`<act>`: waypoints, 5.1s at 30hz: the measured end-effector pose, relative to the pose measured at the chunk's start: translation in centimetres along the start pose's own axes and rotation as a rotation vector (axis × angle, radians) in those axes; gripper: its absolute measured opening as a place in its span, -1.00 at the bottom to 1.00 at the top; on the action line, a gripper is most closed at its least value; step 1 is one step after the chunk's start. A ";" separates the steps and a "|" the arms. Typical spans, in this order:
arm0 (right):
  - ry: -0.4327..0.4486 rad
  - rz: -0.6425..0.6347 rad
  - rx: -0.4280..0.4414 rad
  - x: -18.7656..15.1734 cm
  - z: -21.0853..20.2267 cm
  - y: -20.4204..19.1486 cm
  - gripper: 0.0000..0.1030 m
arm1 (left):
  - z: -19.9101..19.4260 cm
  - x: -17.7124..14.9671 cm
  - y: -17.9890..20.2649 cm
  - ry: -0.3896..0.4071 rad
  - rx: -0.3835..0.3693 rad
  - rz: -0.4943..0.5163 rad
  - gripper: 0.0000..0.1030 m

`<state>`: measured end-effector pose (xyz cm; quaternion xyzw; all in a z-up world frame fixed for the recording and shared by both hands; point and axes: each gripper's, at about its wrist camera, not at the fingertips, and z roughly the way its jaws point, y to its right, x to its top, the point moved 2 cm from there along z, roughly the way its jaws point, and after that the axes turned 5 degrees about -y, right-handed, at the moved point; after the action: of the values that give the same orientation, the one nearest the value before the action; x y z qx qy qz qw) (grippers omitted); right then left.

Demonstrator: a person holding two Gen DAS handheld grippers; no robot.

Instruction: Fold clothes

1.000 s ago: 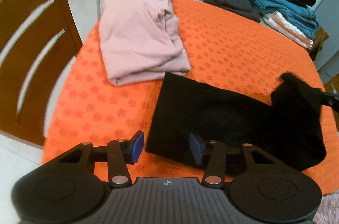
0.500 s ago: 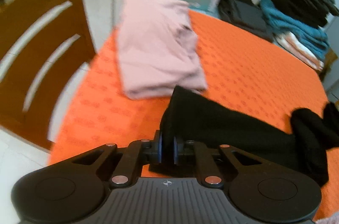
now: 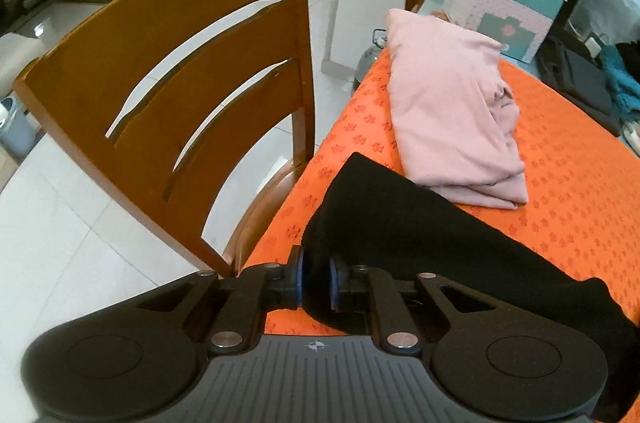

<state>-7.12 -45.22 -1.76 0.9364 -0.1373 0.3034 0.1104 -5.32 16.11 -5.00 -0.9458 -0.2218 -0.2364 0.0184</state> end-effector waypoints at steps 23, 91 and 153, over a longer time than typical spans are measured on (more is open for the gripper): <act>-0.057 -0.015 -0.029 -4.8 -1.6 6.3 -0.73 | -1.8 0.9 5.1 -0.030 -0.188 0.179 -0.29; 0.051 -0.828 0.587 3.6 -2.7 -15.7 -0.97 | -4.1 6.2 12.0 0.248 -0.307 0.901 -0.92; -0.058 -0.834 0.494 9.8 8.9 -23.1 -0.12 | 5.3 13.8 14.1 0.215 -0.156 0.563 -0.44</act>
<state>12.77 -28.03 -5.75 0.9179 0.3228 0.2305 -0.0067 13.91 9.84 -2.41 -0.9382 0.0708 -0.3371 0.0337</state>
